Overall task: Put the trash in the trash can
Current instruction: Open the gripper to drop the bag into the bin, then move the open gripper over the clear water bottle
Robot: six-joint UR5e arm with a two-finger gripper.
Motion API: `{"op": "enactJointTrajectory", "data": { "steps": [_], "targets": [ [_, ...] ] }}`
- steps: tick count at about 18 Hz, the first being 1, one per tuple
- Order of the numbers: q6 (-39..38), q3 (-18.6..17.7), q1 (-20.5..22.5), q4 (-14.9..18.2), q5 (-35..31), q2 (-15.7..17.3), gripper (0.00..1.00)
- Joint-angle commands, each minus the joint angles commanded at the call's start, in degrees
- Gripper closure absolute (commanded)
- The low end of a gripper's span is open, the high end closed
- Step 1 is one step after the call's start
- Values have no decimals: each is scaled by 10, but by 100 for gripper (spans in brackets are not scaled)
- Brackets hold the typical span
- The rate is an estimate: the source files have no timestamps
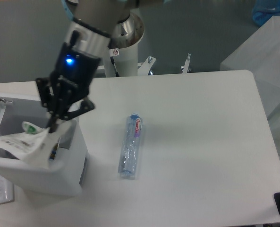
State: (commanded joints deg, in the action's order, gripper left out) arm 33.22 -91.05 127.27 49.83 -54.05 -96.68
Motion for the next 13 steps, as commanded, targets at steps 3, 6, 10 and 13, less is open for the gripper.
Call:
{"op": "enactJointTrajectory", "data": {
  "steps": [3,6,10,13],
  "targets": [
    [9,-3,-3,-1,-1,-1,22],
    [22,0,4,-1,-2,-3,0],
    [17,19,35,-1,0,-9,0],
    [16,30,75,-1,0,-31,0]
  ]
}}
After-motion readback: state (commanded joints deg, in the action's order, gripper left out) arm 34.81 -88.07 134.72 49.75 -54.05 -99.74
